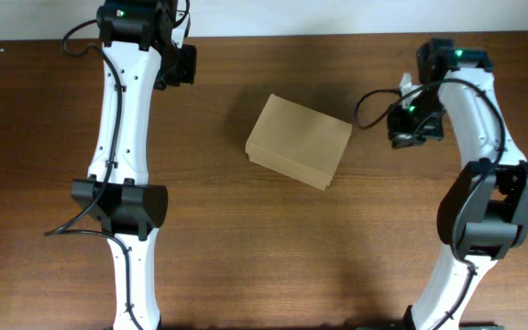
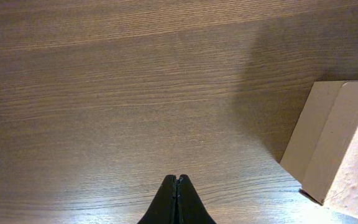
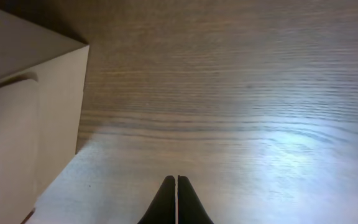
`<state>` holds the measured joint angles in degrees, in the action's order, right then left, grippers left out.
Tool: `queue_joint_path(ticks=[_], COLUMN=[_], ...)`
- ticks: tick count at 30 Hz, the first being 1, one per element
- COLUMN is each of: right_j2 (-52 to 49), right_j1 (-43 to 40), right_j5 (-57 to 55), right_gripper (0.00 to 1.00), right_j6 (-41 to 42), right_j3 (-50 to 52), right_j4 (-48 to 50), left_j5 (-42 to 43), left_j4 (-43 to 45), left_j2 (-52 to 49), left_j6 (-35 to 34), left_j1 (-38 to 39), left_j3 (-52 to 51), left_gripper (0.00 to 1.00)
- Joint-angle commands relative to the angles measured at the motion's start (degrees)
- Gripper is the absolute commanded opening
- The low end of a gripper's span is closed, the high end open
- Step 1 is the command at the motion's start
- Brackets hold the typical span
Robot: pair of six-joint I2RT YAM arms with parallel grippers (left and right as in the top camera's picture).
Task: Pack container
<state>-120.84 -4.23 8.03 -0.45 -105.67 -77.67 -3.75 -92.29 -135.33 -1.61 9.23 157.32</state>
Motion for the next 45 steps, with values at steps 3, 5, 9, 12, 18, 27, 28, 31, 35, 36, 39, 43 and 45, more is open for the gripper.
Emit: queue_joint_path(ticks=[3,5,9,12,18,27,28,31,35,36,39,43,45], right_j2=[0.7,0.5,-0.1,-1.4,-2.6,-2.6,-2.6,-2.6,-2.6,-2.6,-2.6,-2.6,-2.6], right_j1=[2.4,3.1,4.2,5.4,9.2,13.7,14.1,15.2,15.9,15.9,15.9,15.9,15.9], right_j5=[2.5,2.7,3.9,4.0,4.0,5.9,5.9,5.9,5.9,5.9,5.9,6.0,7.4], right_gripper=[0.04,0.04,0.04,0.04,0.04,0.04,0.04,0.04,0.04,0.04,0.03,0.04,0.03], right_j6=[0.3,0.2,0.3,0.2,0.2,-4.3,-5.0,-5.6,-7.3,-7.8,-7.7,-7.7,-7.7], right_j3=[2.4,2.4,2.4,2.4,2.4,2.4,2.4,2.4,2.1,2.0,1.8,1.8,1.4], right_j4=[1.8,2.6,5.0,5.1,7.8,9.9,10.0,10.5,11.4,11.8,13.5,15.8,17.2], left_j5=[-0.6,-0.6,-0.6,-0.6,-0.6,-0.2,-0.2,-0.2,-0.1,-0.1,0.5,1.0,1.0], left_j4=[0.0,0.1,0.1,0.1,0.1,0.1,0.1,0.2,0.2,0.2,0.2,0.3,0.3], left_j2=[0.5,0.5,0.5,0.5,0.5,0.5,0.5,0.5,0.5,0.5,0.4,0.5,0.4], left_j6=[-0.8,-0.8,-0.8,-0.8,-0.8,-0.8,-0.8,-0.8,-0.8,-0.8,-0.8,-0.8,-0.8], left_j1=[0.2,0.2,0.2,0.2,0.2,0.2,0.2,0.2,0.2,0.2,0.2,0.2,0.2], left_j3=[0.7,0.7,0.7,0.7,0.6,0.3,0.3,0.3,0.3,0.3,0.2,0.2,0.2], left_gripper=[0.02,0.02,0.02,0.02,0.02,0.01,0.02,0.02,0.02,0.02,0.02,0.02,0.02])
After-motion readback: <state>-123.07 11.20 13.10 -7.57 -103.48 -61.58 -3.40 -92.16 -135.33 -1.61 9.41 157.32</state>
